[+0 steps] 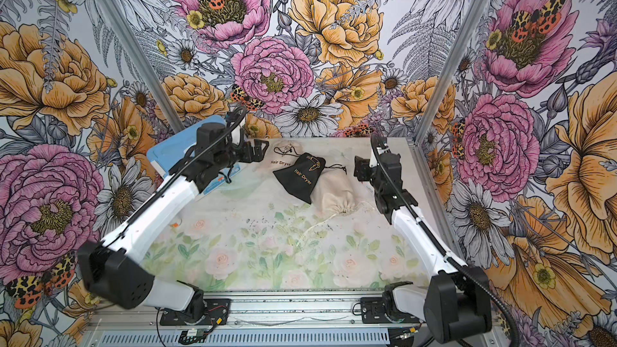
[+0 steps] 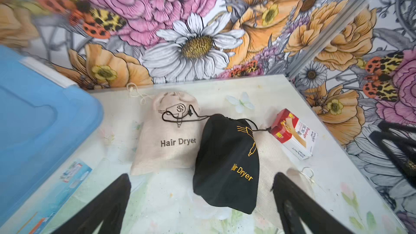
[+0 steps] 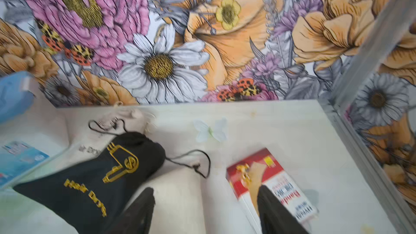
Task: Pack away hair dryers
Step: Place the drawstrings on both sides at the center of the board, then reset both arms
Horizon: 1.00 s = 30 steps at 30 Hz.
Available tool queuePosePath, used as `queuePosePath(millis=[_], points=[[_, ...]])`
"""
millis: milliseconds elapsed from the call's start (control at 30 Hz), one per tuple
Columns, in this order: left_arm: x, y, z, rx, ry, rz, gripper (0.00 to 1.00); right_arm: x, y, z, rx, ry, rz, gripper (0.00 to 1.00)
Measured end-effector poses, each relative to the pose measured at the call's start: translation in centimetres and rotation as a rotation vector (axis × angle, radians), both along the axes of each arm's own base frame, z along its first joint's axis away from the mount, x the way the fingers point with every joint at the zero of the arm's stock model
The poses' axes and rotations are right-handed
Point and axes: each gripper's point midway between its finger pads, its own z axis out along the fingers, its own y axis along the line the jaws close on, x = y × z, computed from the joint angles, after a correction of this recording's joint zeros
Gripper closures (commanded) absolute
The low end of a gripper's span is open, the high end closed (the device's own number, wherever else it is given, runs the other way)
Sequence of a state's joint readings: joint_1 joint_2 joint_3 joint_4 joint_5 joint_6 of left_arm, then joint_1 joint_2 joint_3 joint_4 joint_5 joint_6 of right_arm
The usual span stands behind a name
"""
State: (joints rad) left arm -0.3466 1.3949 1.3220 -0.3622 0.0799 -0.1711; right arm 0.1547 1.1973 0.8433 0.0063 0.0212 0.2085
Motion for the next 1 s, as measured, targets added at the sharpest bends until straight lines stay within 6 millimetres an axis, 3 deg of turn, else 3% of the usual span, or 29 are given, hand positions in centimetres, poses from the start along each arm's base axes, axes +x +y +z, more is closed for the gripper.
queuePosePath(millis=[100, 333, 433, 533, 700, 900, 1000], points=[[-1.7, 2.9, -1.3, 0.019, -0.103, 0.085, 0.01, -1.9, -1.7, -3.4, -0.051, 0.018, -0.052, 0.27], [-2.7, 12.4, -12.6, 0.175, -0.016, 0.361, 0.01, -3.8, -6.0, -7.8, -0.124, -0.003, -0.169, 0.28], [-2.4, 15.2, -15.3, 0.229, 0.015, 0.431, 0.01, -3.8, -7.9, -9.4, -0.115, -0.014, -0.216, 0.28], [-1.8, 15.8, -17.6, 0.266, 0.007, 0.436, 0.01, -3.6, -9.1, -11.7, -0.102, 0.005, -0.234, 0.29], [-2.1, 17.4, -21.5, 0.292, 0.033, 0.449, 0.01, -2.5, -9.0, -13.5, -0.093, 0.014, -0.211, 0.29], [-1.5, 18.8, -20.9, 0.245, -0.093, 0.487, 0.01, -1.3, -8.9, -14.6, -0.092, -0.023, -0.204, 0.30], [-2.0, 18.8, -22.5, 0.247, -0.084, 0.485, 0.01, -1.1, -8.9, -15.2, -0.091, -0.021, -0.201, 0.30]])
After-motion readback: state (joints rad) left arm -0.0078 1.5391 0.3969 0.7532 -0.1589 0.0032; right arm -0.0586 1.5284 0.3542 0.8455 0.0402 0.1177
